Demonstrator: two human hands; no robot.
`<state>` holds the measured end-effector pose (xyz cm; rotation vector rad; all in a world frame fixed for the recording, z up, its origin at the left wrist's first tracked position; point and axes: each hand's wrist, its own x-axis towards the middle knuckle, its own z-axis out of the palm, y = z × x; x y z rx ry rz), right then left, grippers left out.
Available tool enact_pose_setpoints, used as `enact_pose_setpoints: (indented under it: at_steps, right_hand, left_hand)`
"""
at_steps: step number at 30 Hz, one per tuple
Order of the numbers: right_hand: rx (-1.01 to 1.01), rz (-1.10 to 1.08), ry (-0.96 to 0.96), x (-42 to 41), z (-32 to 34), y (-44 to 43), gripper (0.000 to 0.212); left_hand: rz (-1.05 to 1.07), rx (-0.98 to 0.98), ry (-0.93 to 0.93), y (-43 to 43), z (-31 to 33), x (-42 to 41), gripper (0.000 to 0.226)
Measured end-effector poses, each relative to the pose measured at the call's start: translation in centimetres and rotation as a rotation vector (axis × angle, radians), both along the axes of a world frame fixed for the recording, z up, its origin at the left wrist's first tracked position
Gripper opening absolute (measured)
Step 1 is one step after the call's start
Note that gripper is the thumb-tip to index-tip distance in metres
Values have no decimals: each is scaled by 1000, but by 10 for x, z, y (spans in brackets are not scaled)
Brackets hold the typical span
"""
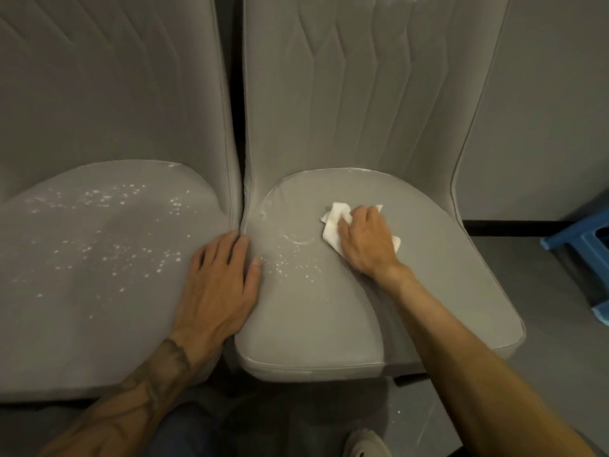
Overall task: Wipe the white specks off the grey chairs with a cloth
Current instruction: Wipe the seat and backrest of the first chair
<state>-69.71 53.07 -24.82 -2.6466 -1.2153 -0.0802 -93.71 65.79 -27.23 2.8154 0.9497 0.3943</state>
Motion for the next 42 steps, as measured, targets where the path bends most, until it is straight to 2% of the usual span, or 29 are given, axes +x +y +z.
enact_pose_setpoints:
  at_steps: [3,5,7,11,13,17,23,28,34,40,42]
  right_hand:
    - [94,235,50,-37,-11,1,31]
    - [68,368,64,-41,-13,-9,31]
    - [29,337,50,-20,-9,-5,32]
    - [23,110,40,4,-5,32,33]
    - [71,172,61,-17,-10,42,33]
    - [81,445,119,-40,-17,29,37]
    - [62,167,95,-2,-5,74,33]
    - [134,384,160,-38,-20,65,31]
    - [77,161,193,-1,-7,120,36]
    - [54,388,194,-27,-16,110,33]
    - [25,367,193,-20,-10,114,32]
  left_hand:
    - [-5,-7,6,0,2,-1,63]
    - [-6,-16,2,-1,3,0,64]
    - [-2,-30,-3,-3,5,0,64]
    - [1,-30,3,-3,6,0,65]
    - [6,-22,6,-2,6,0,64]
    - [8,-1,10,-1,5,0,62]
    - [17,13,-5,-1,3,-1,60]
    - [13,50,-18,0,0,-1,57]
    - [23,33,-12,0,-2,0,59]
    - [24,38,-19,0,-2,-1,58]
    - [29,41,-10,-2,-1,-1,58]
